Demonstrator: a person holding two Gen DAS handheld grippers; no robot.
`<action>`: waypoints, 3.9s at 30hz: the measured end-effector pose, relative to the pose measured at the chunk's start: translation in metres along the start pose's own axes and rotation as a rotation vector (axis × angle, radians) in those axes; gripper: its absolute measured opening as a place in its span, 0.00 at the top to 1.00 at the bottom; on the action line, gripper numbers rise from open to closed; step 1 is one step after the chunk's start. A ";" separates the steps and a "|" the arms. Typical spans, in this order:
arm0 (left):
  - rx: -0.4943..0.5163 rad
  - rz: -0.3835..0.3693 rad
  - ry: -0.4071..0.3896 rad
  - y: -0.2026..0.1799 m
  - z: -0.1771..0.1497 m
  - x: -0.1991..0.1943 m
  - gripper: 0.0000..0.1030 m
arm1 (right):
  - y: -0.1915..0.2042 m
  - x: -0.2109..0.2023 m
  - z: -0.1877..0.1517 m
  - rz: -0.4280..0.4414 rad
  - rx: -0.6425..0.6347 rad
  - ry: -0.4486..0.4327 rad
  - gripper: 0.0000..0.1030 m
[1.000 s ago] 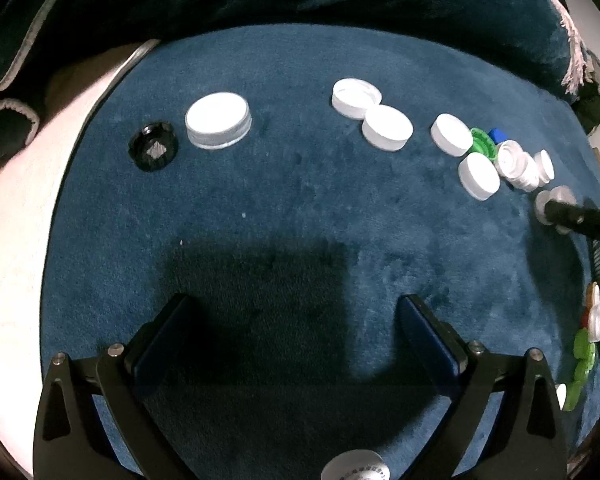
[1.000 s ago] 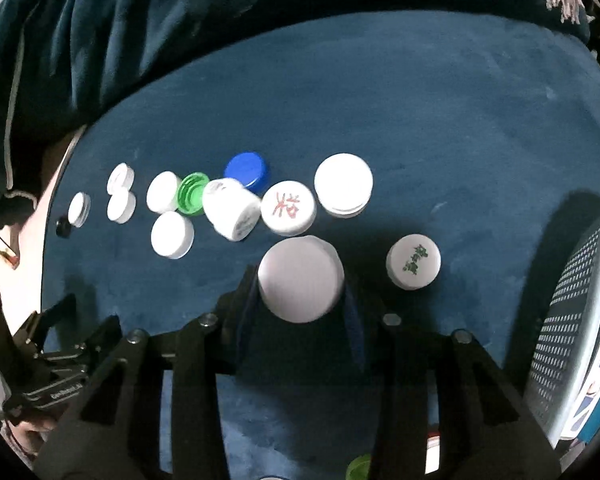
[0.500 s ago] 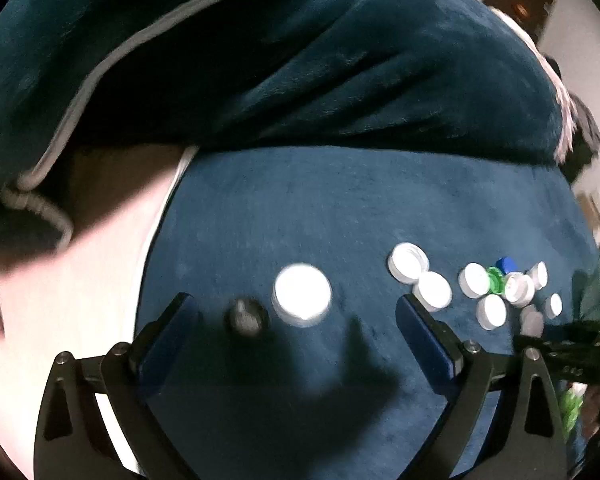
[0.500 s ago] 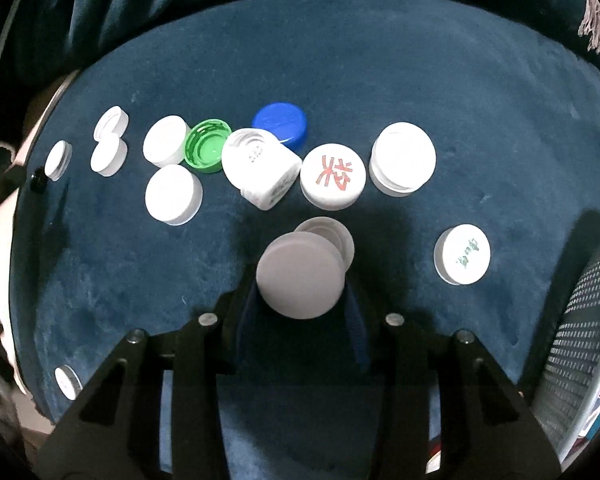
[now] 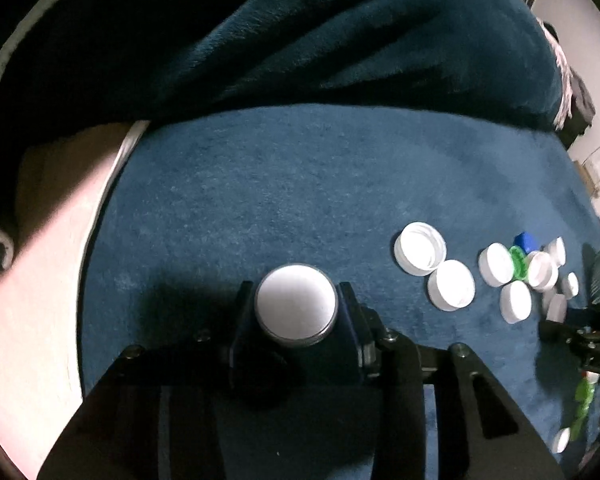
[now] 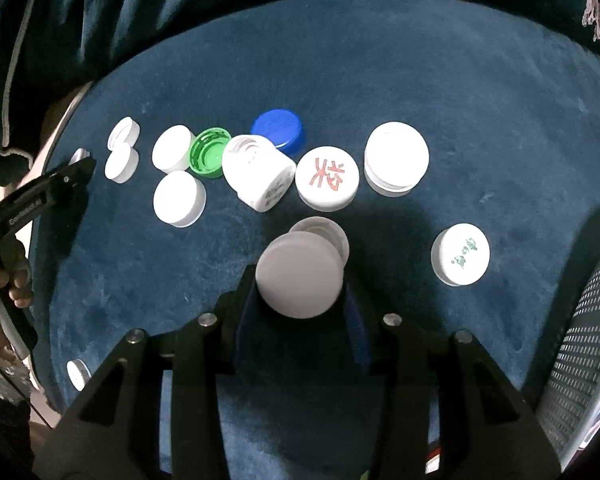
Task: Organize objects
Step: 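Grasp a white cap with the left tool while the right tool grasps a large grey-white cap, then carry both caps over the basket and release them, then grasp the black cap with the left tool while the right tool grasps a white cap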
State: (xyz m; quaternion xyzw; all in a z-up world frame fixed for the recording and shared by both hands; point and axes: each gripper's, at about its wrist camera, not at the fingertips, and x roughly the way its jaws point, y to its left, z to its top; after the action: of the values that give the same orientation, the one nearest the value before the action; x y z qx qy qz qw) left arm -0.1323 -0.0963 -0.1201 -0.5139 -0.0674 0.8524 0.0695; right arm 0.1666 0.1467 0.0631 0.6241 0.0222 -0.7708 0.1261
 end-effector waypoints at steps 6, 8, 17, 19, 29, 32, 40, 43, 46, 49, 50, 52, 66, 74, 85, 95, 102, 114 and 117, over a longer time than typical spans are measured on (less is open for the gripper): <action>-0.032 -0.018 -0.007 -0.003 -0.008 -0.009 0.60 | -0.005 -0.015 -0.001 0.021 0.008 -0.041 0.60; -0.021 -0.024 -0.017 -0.005 -0.004 -0.016 0.60 | -0.006 -0.025 0.000 0.036 0.016 -0.063 0.60; 0.110 -0.087 -0.071 -0.078 -0.008 -0.065 0.60 | -0.001 -0.081 -0.023 0.044 0.045 -0.147 0.60; 0.130 -0.129 -0.076 -0.100 -0.011 -0.075 0.60 | -0.003 -0.098 -0.037 0.039 0.066 -0.169 0.60; 0.291 -0.314 -0.100 -0.232 -0.007 -0.115 0.60 | -0.081 -0.166 -0.061 0.026 0.320 -0.322 0.60; 0.336 -0.388 -0.097 -0.277 -0.011 -0.125 0.60 | -0.119 -0.185 -0.086 0.018 0.454 -0.366 0.60; 0.480 -0.524 -0.062 -0.383 -0.035 -0.132 0.60 | -0.203 -0.209 -0.147 -0.023 0.737 -0.419 0.60; 0.486 -0.541 -0.034 -0.407 -0.037 -0.122 0.60 | -0.222 -0.206 -0.154 -0.016 0.792 -0.422 0.60; 0.485 -0.545 -0.016 -0.420 -0.036 -0.113 0.60 | -0.233 -0.207 -0.157 -0.016 0.804 -0.424 0.60; 0.488 -0.544 -0.006 -0.430 -0.035 -0.106 0.60 | -0.241 -0.203 -0.156 -0.012 0.828 -0.417 0.60; 0.488 -0.546 -0.001 -0.434 -0.034 -0.103 0.60 | -0.243 -0.202 -0.156 -0.010 0.832 -0.416 0.60; 0.493 -0.550 0.001 -0.441 -0.035 -0.099 0.59 | -0.246 -0.202 -0.155 -0.019 0.839 -0.413 0.59; 0.375 -0.436 -0.004 -0.410 -0.031 -0.105 0.01 | -0.246 -0.215 -0.165 -0.121 0.926 -0.457 0.04; 0.289 -0.333 -0.009 -0.347 -0.018 -0.122 0.01 | -0.191 -0.229 -0.132 -0.169 0.740 -0.545 0.02; 0.145 -0.150 -0.047 -0.219 -0.002 -0.141 0.01 | -0.091 -0.206 -0.073 -0.115 0.467 -0.520 0.00; 0.025 -0.041 0.039 -0.117 -0.015 -0.092 0.01 | -0.014 -0.144 -0.034 -0.120 0.153 -0.348 0.00; -0.084 -0.017 0.082 -0.067 -0.019 -0.064 0.01 | 0.014 -0.084 -0.019 -0.107 0.063 -0.208 0.01; -0.206 0.044 0.063 0.017 -0.030 -0.042 0.01 | 0.006 -0.011 -0.017 -0.073 0.119 -0.073 0.14; -0.219 0.059 0.041 0.031 -0.030 -0.042 0.01 | 0.003 -0.007 -0.014 -0.060 0.139 -0.082 0.21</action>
State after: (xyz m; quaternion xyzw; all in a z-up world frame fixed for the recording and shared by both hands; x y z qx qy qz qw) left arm -0.0875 -0.1333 -0.1036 -0.5374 -0.1437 0.8310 -0.0107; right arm 0.1818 0.1478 0.0667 0.5985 -0.0178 -0.7987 0.0599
